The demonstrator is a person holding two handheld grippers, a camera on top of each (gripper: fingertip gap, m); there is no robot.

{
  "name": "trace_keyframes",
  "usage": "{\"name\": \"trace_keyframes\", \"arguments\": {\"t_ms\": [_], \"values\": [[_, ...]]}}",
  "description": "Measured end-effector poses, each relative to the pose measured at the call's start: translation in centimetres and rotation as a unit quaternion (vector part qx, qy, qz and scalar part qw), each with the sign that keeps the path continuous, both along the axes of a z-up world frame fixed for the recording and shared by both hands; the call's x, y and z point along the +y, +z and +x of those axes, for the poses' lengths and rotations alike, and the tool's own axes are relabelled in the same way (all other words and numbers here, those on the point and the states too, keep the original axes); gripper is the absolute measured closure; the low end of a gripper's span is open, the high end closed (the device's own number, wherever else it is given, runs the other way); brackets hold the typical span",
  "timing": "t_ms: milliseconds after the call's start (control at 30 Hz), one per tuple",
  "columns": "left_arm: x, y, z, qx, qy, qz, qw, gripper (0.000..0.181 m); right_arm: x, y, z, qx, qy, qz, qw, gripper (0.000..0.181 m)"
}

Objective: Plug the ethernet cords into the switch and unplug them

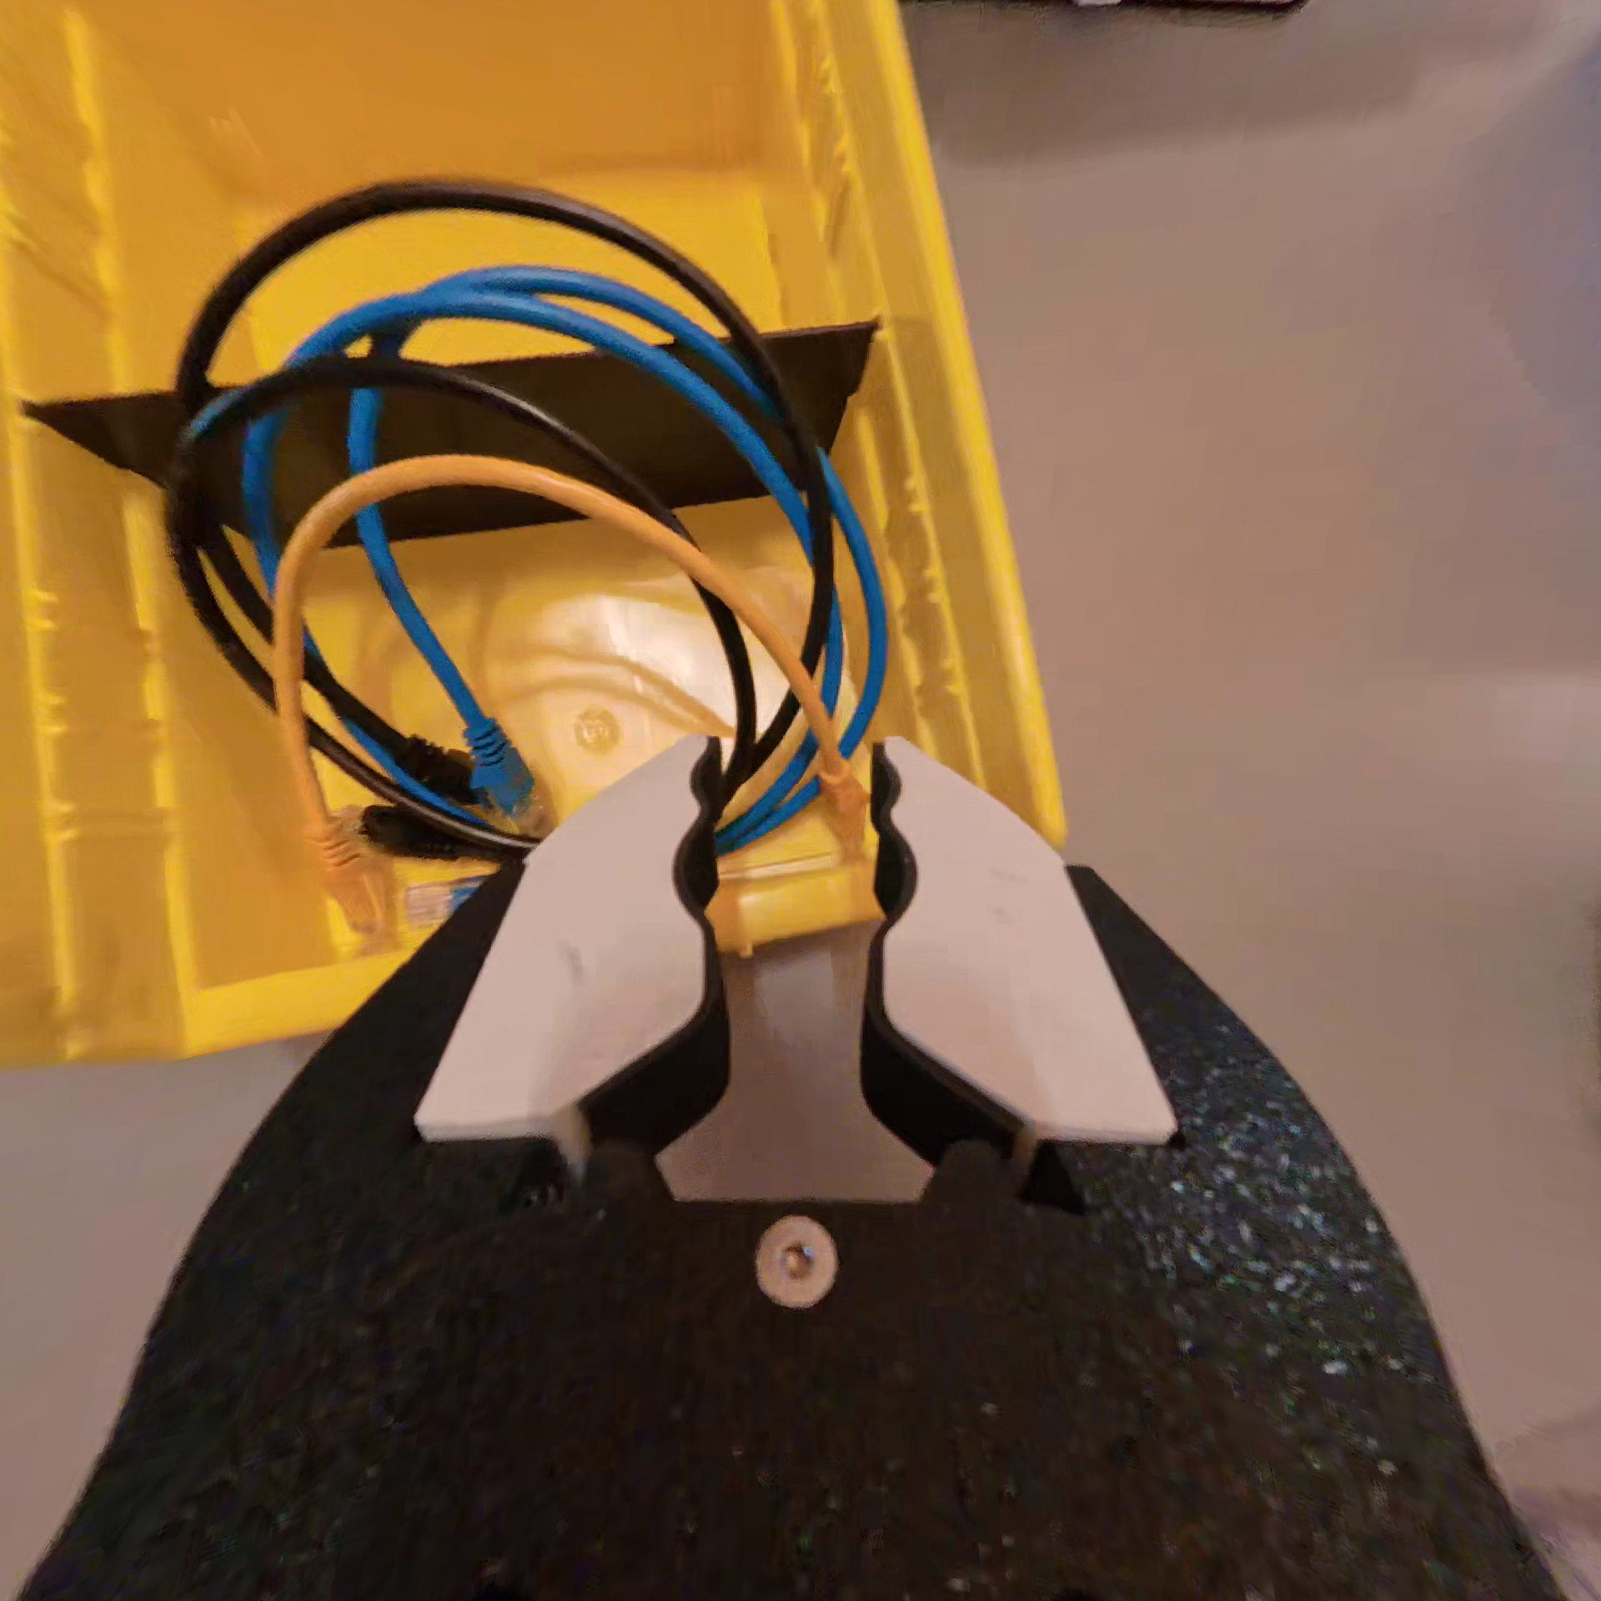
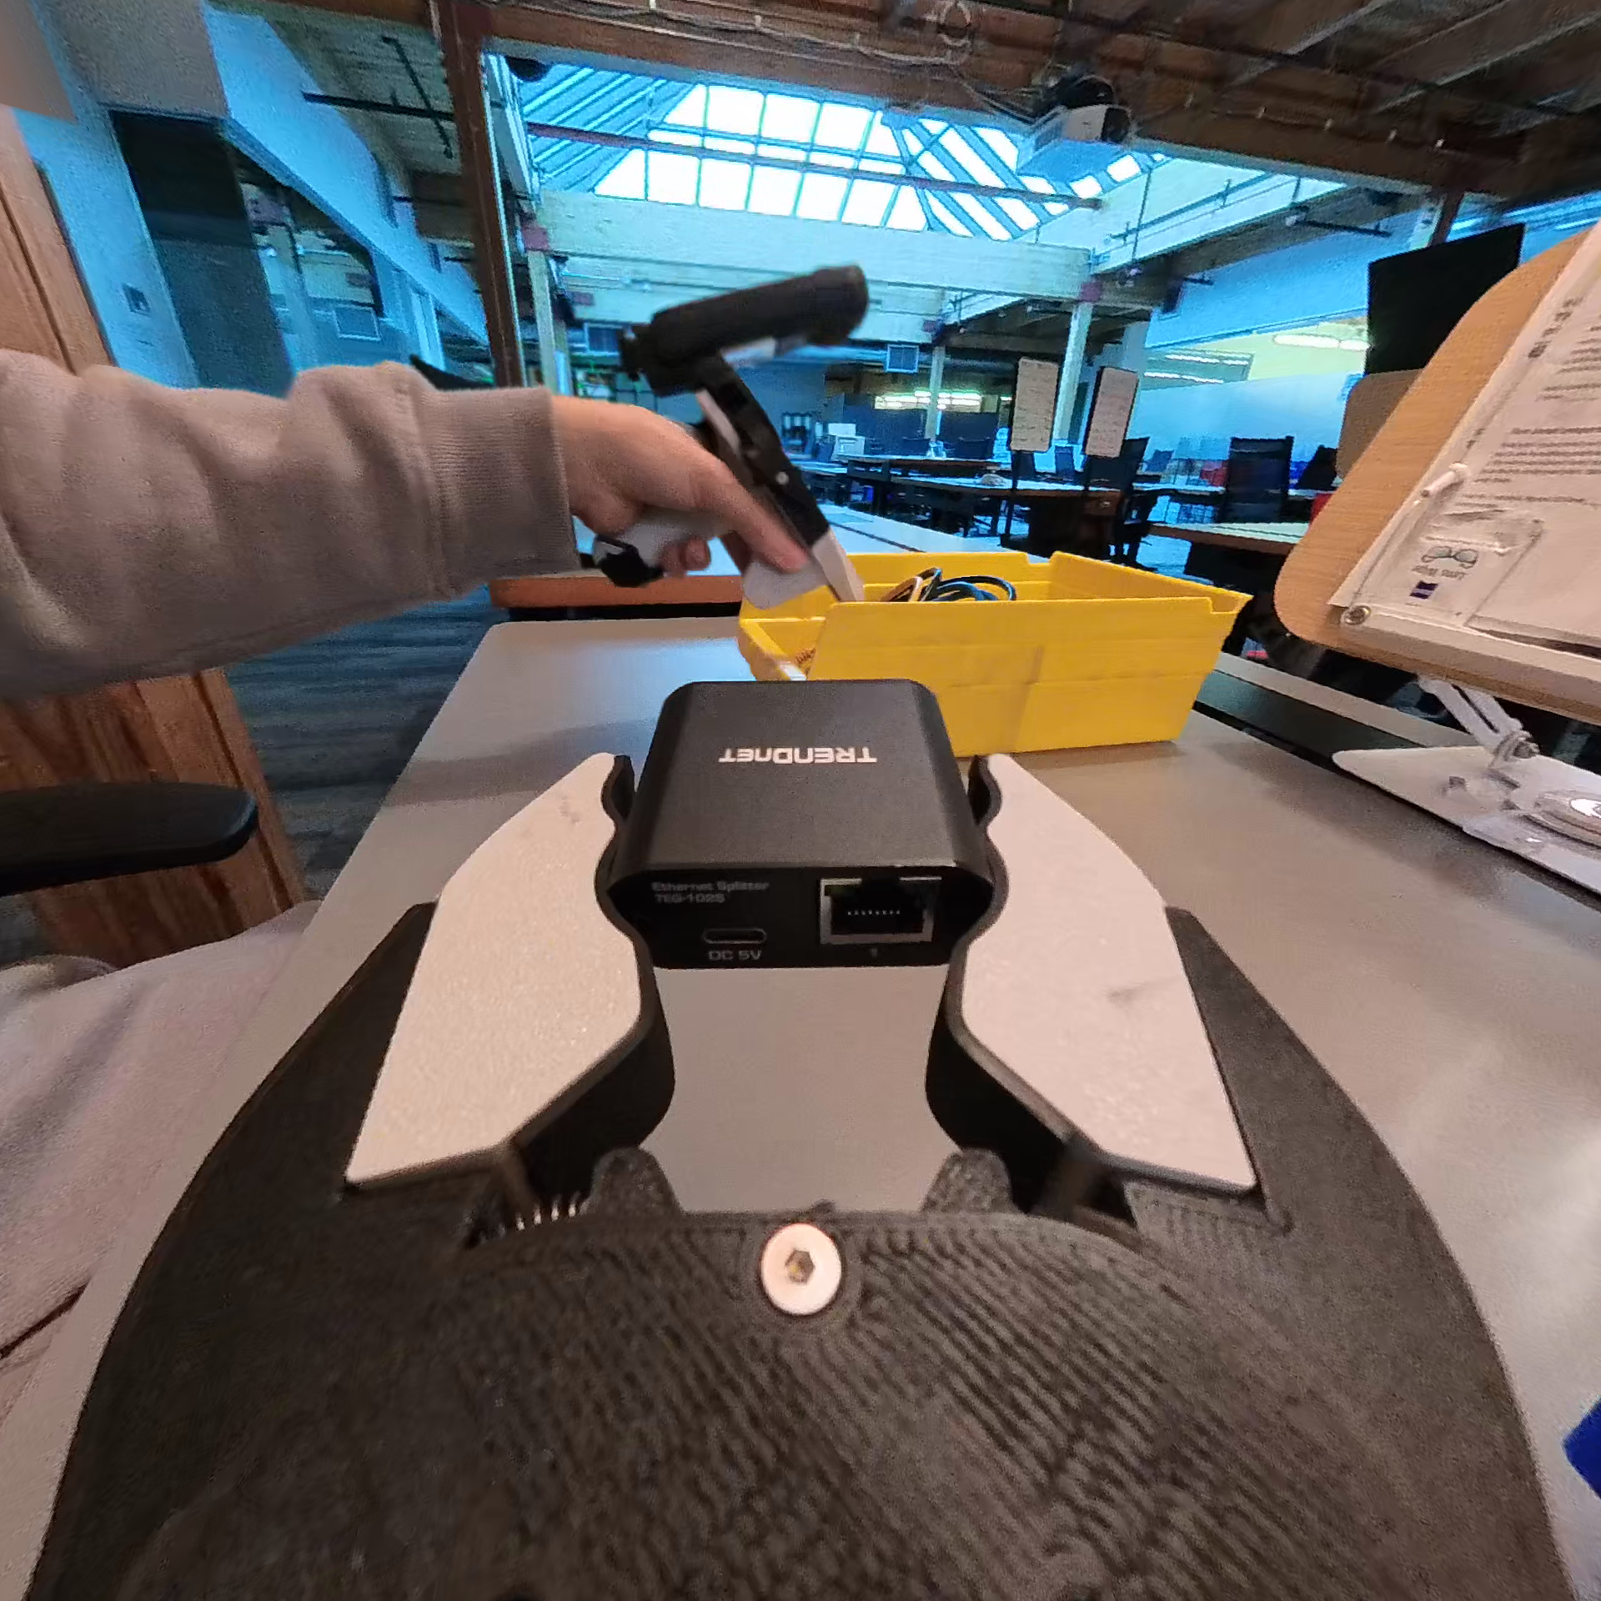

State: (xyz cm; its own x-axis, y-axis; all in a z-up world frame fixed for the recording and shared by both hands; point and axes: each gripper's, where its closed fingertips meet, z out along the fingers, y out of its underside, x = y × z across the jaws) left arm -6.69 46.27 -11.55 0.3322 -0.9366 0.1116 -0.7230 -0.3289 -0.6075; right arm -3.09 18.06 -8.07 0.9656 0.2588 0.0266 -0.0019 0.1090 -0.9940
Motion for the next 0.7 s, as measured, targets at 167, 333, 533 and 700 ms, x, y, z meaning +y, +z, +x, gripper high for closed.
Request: {"name": "trace_keyframes", "arguments": {"t_ms": [167, 333, 533, 700], "values": [[-0.3, -2.5, 1.7, 0.026, 0.006, -0.098, 0.995, 0.152, -0.2, 0.2, 0.1, 0.005, 0.001, 0.007, 1.000, 0.108], [-0.7, -3.2, 2.7, 0.002, 0.006, -0.139, 0.990, 0.175, -0.3, 0.3, 0.2, 0.012, 0.006, 0.012, 1.000, 0.108], [-0.2, -0.4, 0.8, -0.023, 0.001, -0.091, 0.996, 0.176, -0.8, 0.7, 0.3, 0.029, 0.020, 0.027, 0.999, 0.108], [0.7, 4.9, -1.8, -0.059, -0.035, 0.058, 0.996, 0.176, -2.6, 1.8, -0.7, 0.044, 0.096, 0.077, 0.991, 0.108]]}}
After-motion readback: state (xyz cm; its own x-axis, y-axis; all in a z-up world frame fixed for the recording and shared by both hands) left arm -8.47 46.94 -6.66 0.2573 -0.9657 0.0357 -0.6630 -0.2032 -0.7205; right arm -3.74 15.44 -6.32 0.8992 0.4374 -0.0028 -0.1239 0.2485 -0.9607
